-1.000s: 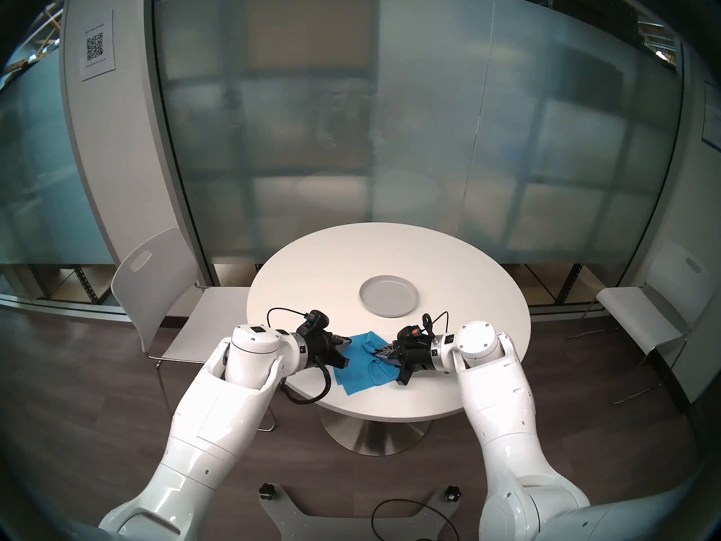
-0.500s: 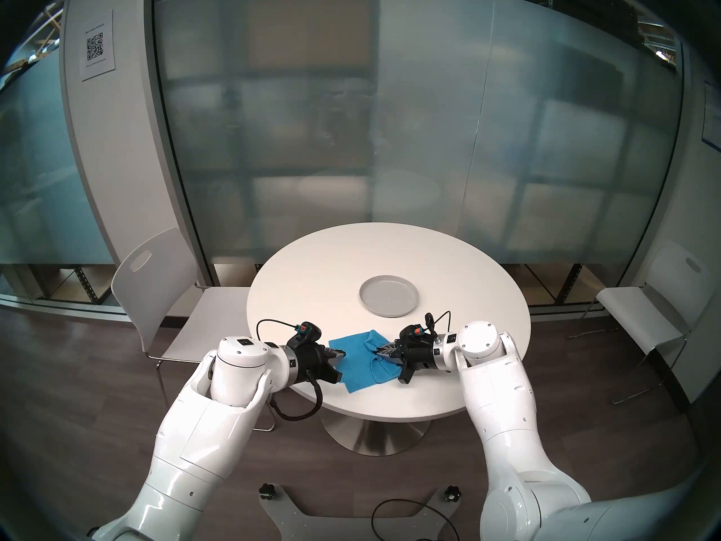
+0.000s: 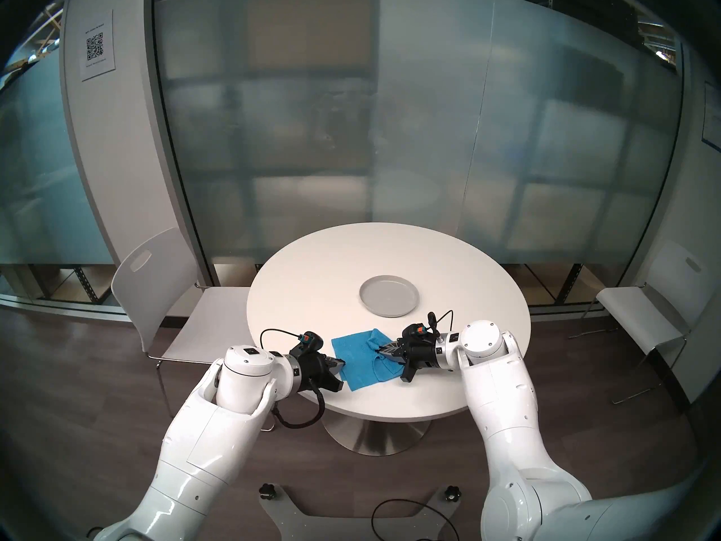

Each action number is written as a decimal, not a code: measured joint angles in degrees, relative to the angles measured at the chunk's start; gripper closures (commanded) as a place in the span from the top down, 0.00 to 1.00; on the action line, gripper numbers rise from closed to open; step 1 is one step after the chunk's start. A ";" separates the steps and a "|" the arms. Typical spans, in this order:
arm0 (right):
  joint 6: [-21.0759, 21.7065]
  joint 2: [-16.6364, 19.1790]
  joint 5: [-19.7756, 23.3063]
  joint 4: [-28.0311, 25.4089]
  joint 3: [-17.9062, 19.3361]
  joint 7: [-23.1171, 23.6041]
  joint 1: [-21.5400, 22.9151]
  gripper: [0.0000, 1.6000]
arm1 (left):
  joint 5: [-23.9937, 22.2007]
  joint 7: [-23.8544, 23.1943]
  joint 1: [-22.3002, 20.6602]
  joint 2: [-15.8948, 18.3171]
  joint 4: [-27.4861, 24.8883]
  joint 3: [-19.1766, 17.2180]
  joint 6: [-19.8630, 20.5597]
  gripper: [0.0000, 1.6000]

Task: Fold the napkin in half twice and place it beside the plate

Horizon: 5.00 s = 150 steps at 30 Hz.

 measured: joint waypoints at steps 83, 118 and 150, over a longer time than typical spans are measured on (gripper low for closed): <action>-0.84 -5.12 0.51 5.30 -3.90 2.53 5.33 0.12 | -0.40 0.75 -1.43 -1.19 1.57 1.43 -1.11 0.00; -3.26 -4.48 -2.80 9.19 -5.84 1.15 7.26 0.42 | -0.67 1.34 -1.43 -1.40 1.50 1.75 -1.09 0.00; -6.63 -4.20 -5.41 14.75 -6.31 -1.21 10.18 0.42 | -1.13 -1.37 -0.73 2.52 -4.75 -1.09 2.57 0.00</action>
